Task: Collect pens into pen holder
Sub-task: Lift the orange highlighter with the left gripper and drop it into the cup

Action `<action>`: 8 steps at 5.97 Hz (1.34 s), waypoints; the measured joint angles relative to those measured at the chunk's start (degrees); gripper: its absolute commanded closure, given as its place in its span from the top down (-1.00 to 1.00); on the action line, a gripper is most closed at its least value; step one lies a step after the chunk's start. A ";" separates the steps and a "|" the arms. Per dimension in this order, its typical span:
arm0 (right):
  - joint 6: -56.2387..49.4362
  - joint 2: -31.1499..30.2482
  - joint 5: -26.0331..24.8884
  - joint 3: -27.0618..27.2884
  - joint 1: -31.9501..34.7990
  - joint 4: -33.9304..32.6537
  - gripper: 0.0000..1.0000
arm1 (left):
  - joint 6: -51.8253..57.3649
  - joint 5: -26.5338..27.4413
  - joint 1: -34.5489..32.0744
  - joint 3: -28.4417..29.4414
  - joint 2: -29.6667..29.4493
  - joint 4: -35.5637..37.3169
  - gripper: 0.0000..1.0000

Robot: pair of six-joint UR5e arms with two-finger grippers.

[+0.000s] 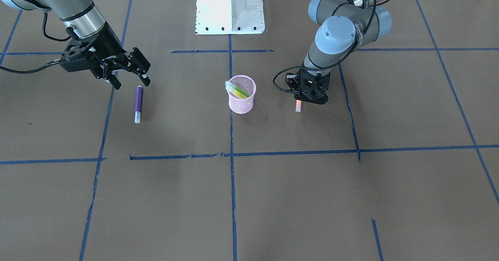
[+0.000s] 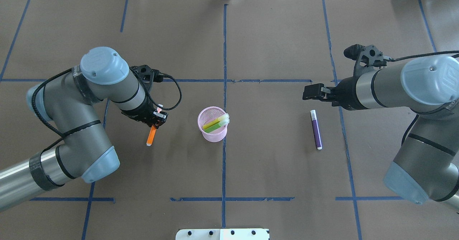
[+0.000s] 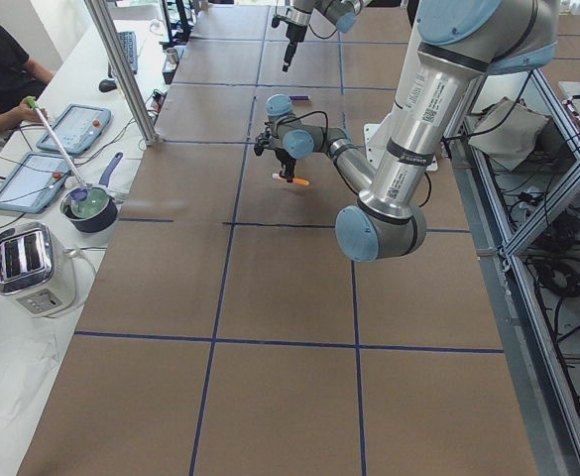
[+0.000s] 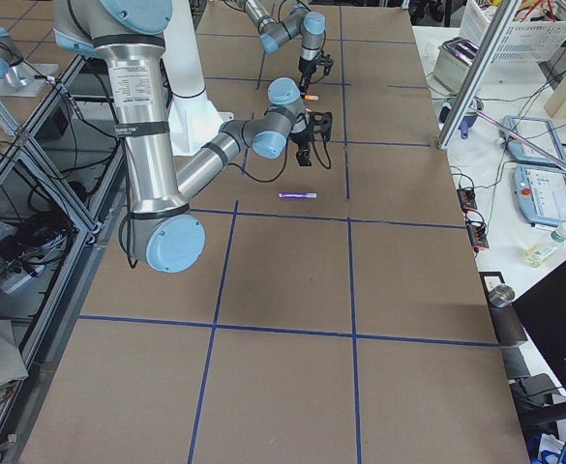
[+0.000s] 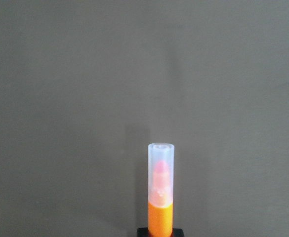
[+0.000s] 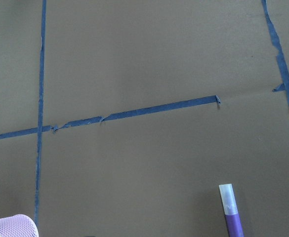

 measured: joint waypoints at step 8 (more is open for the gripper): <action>-8.77 -2.62 10.09 1.80 6.83 -6.53 1.00 | -10.82 53.01 18.55 -4.04 -2.36 -28.38 -0.87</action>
